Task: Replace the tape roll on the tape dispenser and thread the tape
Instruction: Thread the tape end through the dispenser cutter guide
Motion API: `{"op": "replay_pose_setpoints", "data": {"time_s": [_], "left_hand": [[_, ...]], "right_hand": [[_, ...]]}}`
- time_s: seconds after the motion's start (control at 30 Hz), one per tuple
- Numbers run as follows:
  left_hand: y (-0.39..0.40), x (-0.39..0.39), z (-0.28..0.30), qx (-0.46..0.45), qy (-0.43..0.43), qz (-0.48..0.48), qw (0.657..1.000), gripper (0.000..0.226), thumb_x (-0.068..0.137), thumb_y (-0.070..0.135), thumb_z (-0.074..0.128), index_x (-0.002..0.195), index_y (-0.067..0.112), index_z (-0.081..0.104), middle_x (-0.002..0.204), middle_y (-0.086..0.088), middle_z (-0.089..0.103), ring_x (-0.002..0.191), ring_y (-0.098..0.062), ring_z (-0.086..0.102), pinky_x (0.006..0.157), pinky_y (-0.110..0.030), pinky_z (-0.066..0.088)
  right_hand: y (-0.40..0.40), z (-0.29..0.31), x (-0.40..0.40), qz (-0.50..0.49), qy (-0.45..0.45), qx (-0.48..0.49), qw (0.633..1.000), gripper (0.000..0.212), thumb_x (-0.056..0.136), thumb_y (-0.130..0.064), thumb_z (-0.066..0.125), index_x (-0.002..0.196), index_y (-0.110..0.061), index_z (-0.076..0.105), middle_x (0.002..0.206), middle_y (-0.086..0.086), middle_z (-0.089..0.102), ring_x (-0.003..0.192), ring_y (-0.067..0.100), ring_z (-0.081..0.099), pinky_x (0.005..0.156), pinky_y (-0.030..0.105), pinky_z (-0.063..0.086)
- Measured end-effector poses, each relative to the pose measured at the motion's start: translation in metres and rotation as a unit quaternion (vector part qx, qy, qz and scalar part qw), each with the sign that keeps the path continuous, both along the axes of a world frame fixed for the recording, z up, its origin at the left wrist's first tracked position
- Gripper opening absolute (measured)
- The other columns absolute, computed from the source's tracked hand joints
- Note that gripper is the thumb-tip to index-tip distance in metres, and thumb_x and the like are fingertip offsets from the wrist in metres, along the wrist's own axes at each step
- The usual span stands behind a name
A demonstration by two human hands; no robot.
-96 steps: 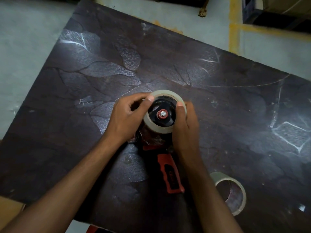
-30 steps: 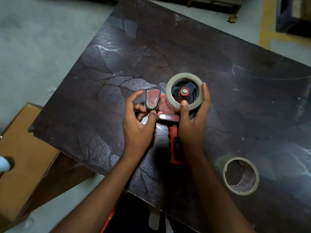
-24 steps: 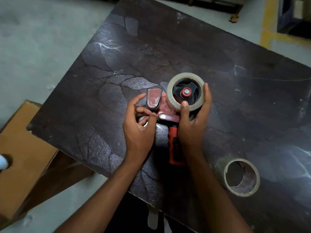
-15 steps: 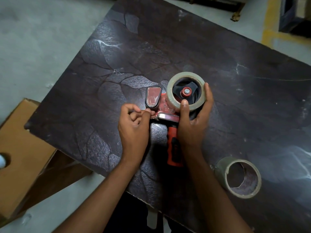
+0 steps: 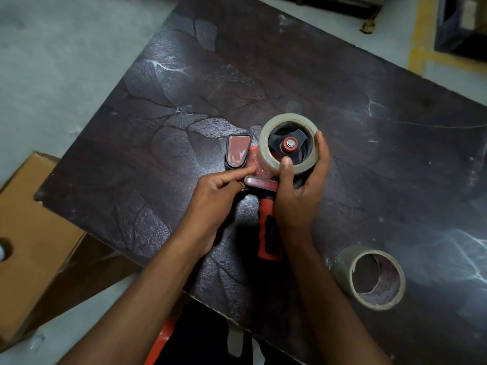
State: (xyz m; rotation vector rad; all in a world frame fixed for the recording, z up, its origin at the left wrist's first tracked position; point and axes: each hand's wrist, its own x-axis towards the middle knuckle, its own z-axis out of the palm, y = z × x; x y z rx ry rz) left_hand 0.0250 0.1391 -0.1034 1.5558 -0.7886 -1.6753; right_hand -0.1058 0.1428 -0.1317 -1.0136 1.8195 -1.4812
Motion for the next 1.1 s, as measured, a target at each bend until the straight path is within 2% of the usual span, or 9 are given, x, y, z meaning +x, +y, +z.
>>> {"op": "replay_pose_setpoints", "data": {"time_s": [0.07,0.2,0.3,0.37,0.57,0.7,0.87,0.97,1.1], "left_hand": [[-0.001,-0.001,0.003,0.015,0.031,0.007,0.999,0.040,0.098,-0.012,0.052,0.126,0.003,0.076,0.118,-0.008,0.082,0.114,-0.012,0.076,0.097,-0.015,0.056],[0.004,0.001,0.001,0.028,0.082,0.047,0.995,0.035,0.100,-0.010,0.053,0.121,0.005,0.077,0.111,-0.010,0.083,0.106,-0.012,0.078,0.092,-0.014,0.056],[0.004,0.001,0.003,0.055,0.113,0.089,0.988,0.033,0.101,-0.010,0.052,0.116,0.006,0.077,0.099,-0.007,0.084,0.092,-0.009,0.080,0.084,-0.014,0.059],[0.003,0.001,0.003,0.077,0.128,0.124,0.981,0.029,0.100,-0.007,0.055,0.114,0.006,0.078,0.097,-0.005,0.084,0.089,-0.008,0.078,0.086,-0.017,0.059],[-0.001,0.004,0.003,0.133,0.094,0.136,0.977,0.021,0.098,0.008,0.068,0.093,0.022,0.082,0.091,0.010,0.082,0.088,0.002,0.072,0.088,-0.023,0.048],[-0.006,0.007,0.006,0.172,0.087,0.117,0.974,0.019,0.096,0.011,0.069,0.089,0.024,0.081,0.084,0.012,0.081,0.079,0.003,0.070,0.076,-0.024,0.043],[-0.007,0.009,0.008,0.190,0.073,0.115,0.972,0.014,0.093,0.013,0.073,0.087,0.023,0.081,0.079,0.010,0.080,0.079,-0.002,0.068,0.068,-0.025,0.042],[-0.004,0.006,0.006,0.156,0.050,0.129,0.978,0.012,0.094,0.015,0.072,0.091,0.023,0.081,0.083,0.010,0.080,0.081,-0.001,0.068,0.069,-0.023,0.043],[0.011,0.011,0.004,0.039,0.044,0.080,0.995,0.026,0.102,0.007,0.060,0.107,0.021,0.082,0.100,0.007,0.083,0.088,0.000,0.072,0.066,-0.017,0.049]], "right_hand": [[0.000,0.000,0.000,0.000,0.002,0.003,1.000,0.065,0.100,-0.016,0.061,0.160,-0.016,0.037,0.161,-0.003,0.047,0.155,0.016,0.042,0.127,0.049,0.036],[0.000,-0.001,0.000,0.004,0.007,0.004,1.000,0.064,0.100,-0.021,0.060,0.160,-0.019,0.039,0.158,-0.008,0.048,0.154,0.017,0.042,0.127,0.051,0.036],[0.000,-0.001,0.003,-0.004,0.009,0.008,1.000,0.063,0.100,-0.026,0.058,0.159,-0.019,0.040,0.160,-0.005,0.049,0.154,0.017,0.042,0.126,0.052,0.036],[-0.001,-0.002,0.004,-0.006,0.007,0.011,1.000,0.063,0.100,-0.028,0.058,0.159,-0.020,0.040,0.162,-0.001,0.049,0.155,0.019,0.042,0.126,0.053,0.036],[0.009,0.002,0.001,0.059,0.028,0.061,0.996,0.088,0.092,-0.036,0.071,0.166,-0.017,0.028,0.173,0.006,0.033,0.163,0.027,0.026,0.130,0.057,0.027],[0.035,0.001,-0.003,0.108,0.023,0.093,0.990,0.103,0.086,-0.023,0.080,0.166,-0.030,0.016,0.176,-0.004,0.022,0.166,0.019,0.015,0.133,0.054,0.021],[0.040,0.004,-0.002,0.106,0.000,0.111,0.988,0.106,0.085,-0.016,0.081,0.166,-0.031,0.014,0.177,-0.009,0.019,0.167,0.019,0.009,0.135,0.051,0.018],[0.039,0.006,0.003,0.101,-0.004,0.109,0.989,0.105,0.086,-0.009,0.081,0.168,-0.024,0.017,0.178,-0.002,0.022,0.167,0.024,0.011,0.134,0.054,0.019],[0.041,0.011,0.005,0.094,-0.006,0.123,0.988,0.104,0.087,-0.003,0.078,0.168,-0.027,0.016,0.177,-0.002,0.022,0.167,0.019,0.012,0.134,0.051,0.019]]}}
